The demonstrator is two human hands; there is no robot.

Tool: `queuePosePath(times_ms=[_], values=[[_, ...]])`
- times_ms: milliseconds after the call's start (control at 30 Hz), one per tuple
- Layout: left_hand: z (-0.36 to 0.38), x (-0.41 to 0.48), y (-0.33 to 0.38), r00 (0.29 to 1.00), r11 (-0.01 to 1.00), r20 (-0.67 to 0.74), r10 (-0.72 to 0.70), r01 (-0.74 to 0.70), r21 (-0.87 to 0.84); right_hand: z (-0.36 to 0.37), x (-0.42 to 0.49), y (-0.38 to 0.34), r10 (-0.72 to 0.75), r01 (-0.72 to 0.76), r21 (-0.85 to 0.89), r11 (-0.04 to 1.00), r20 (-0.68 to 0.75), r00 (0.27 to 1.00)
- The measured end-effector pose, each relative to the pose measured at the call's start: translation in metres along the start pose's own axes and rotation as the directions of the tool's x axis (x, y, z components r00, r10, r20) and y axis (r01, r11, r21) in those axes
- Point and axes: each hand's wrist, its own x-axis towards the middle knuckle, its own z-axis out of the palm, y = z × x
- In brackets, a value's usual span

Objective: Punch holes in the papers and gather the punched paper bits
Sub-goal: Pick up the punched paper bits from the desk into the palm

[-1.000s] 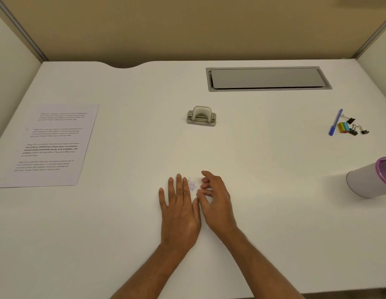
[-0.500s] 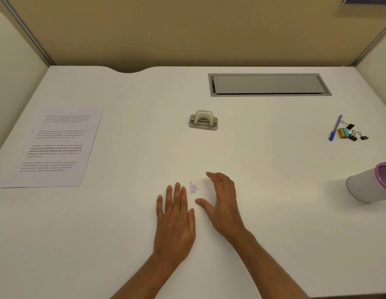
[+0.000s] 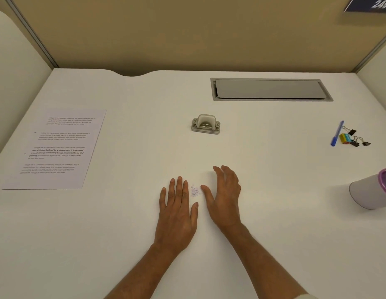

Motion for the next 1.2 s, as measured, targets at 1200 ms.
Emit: queuePosePath(times_ms=[1200], values=[[-0.001, -0.007, -0.016, 0.998, 0.999, -0.053, 0.019, -0.021, -0.029, -0.008, -0.013, -0.020, -0.117, 0.066, 0.360, 0.930, 0.123, 0.985]])
